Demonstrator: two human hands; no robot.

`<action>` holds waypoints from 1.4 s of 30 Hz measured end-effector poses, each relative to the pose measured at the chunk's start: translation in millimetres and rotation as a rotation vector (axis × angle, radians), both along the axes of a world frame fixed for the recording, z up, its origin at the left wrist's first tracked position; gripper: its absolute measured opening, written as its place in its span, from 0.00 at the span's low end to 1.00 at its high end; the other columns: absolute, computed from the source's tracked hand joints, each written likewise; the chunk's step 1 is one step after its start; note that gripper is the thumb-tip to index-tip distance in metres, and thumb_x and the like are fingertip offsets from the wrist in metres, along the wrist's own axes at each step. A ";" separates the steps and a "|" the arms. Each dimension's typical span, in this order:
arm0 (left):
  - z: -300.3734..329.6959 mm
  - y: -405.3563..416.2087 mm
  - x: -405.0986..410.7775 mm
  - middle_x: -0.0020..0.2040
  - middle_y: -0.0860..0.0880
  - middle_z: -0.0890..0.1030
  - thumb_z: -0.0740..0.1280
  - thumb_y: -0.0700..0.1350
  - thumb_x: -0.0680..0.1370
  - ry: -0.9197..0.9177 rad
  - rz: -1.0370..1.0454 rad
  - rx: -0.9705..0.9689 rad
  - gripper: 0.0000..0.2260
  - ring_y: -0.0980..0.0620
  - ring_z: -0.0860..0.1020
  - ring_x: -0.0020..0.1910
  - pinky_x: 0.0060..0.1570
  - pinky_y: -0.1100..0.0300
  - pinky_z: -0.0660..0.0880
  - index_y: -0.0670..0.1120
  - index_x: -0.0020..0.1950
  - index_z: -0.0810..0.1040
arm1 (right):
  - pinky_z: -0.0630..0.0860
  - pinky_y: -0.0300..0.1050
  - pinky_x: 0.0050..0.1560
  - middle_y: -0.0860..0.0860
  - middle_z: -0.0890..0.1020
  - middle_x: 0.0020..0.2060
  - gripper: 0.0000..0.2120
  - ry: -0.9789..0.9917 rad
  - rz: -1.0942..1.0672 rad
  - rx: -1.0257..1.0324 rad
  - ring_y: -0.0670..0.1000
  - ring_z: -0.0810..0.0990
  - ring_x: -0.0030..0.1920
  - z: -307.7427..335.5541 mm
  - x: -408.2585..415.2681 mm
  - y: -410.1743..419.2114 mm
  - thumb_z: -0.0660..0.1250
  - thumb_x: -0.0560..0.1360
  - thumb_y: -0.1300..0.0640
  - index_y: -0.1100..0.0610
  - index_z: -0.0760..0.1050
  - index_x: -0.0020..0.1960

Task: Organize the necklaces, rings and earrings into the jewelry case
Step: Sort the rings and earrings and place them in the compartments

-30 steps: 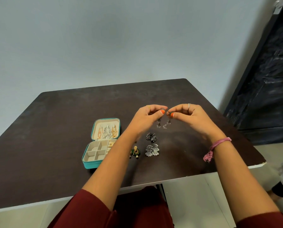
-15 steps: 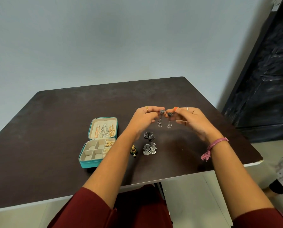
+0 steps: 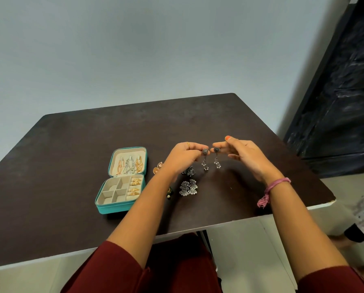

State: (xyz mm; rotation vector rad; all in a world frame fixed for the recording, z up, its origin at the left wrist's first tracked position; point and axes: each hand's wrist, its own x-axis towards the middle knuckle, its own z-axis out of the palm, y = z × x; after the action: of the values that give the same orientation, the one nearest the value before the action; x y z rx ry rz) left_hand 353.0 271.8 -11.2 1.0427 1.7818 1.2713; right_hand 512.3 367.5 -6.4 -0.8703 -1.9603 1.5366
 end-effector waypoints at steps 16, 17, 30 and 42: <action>-12.2 10.9 3.6 0.46 0.40 0.83 0.56 0.35 0.74 0.311 -0.122 -0.259 0.17 0.53 0.75 0.31 0.45 0.59 0.74 0.50 0.51 0.80 | 0.72 0.38 0.60 0.48 0.84 0.50 0.16 -0.049 0.049 -0.040 0.42 0.81 0.54 -31.3 -3.4 2.0 0.57 0.81 0.50 0.54 0.82 0.53; -11.9 11.0 3.9 0.49 0.40 0.83 0.55 0.35 0.73 0.317 -0.130 -0.259 0.17 0.53 0.76 0.32 0.47 0.58 0.75 0.51 0.50 0.79 | 0.72 0.40 0.61 0.48 0.85 0.49 0.16 -0.053 0.046 -0.038 0.43 0.81 0.53 -33.2 -3.1 2.3 0.57 0.81 0.50 0.54 0.82 0.53; -1.9 5.0 2.2 0.43 0.43 0.81 0.56 0.38 0.76 0.378 -0.137 -0.243 0.13 0.57 0.75 0.28 0.34 0.63 0.69 0.51 0.48 0.78 | 0.72 0.38 0.62 0.50 0.84 0.52 0.14 -0.038 0.084 -0.003 0.44 0.81 0.56 -40.2 -2.9 1.6 0.57 0.82 0.54 0.55 0.81 0.53; 39.9 -30.4 -63.9 0.45 0.56 0.81 0.61 0.39 0.77 0.454 -0.062 -0.164 0.09 0.56 0.73 0.28 0.31 0.69 0.72 0.45 0.49 0.81 | 0.72 0.42 0.62 0.45 0.82 0.53 0.11 -0.151 0.026 0.312 0.44 0.78 0.56 -20.6 -27.3 -7.5 0.60 0.80 0.54 0.48 0.81 0.53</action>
State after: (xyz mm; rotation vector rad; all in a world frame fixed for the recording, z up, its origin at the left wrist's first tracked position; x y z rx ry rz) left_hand 289.1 241.3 28.7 1.3564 2.1261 0.8767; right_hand 485.0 360.1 -27.0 -0.8489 -2.2496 1.1622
